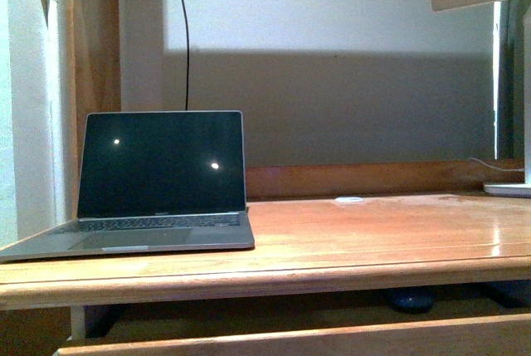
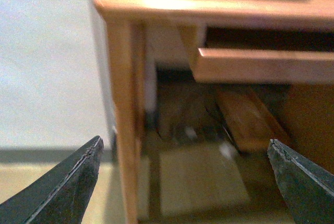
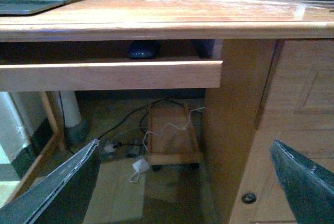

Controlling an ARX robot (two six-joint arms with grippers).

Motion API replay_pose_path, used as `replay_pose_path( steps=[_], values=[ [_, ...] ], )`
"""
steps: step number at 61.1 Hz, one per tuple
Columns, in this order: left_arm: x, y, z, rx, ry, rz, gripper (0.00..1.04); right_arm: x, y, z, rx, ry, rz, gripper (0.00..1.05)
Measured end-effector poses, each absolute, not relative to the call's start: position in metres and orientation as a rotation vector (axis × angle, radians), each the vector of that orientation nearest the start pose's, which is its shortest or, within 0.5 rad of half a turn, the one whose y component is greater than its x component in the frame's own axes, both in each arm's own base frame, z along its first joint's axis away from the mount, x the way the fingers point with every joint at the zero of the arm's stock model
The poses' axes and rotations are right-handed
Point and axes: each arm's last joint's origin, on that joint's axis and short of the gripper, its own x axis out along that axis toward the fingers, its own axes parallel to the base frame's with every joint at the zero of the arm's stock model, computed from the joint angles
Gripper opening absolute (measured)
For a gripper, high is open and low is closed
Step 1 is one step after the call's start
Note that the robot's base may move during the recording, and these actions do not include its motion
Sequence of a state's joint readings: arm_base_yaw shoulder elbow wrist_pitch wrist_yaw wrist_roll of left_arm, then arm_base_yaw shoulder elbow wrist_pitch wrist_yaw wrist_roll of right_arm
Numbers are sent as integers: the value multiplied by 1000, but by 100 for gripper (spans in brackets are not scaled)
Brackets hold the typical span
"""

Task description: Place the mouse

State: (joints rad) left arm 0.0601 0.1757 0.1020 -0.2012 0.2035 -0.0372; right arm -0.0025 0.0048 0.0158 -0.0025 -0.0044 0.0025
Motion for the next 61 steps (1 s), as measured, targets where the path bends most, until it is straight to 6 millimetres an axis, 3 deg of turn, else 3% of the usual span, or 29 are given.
replay_pose_path(
  steps=[7, 20, 37, 50, 61],
  values=[
    [123, 8, 160, -31, 391, -141, 97, 97, 0, 168, 2, -9, 0, 97],
    [180, 15, 170, 325, 281, -173, 97, 97, 0, 168, 2, -9, 0, 97],
    [251, -9, 174, 798, 50, -297, 97, 97, 0, 168, 2, -9, 1, 97],
    [288, -27, 160, 963, -12, -353, 97, 97, 0, 168, 2, -9, 1, 97],
    [305, -35, 148, 1035, -40, -393, 97, 97, 0, 168, 2, -9, 1, 97]
  ],
)
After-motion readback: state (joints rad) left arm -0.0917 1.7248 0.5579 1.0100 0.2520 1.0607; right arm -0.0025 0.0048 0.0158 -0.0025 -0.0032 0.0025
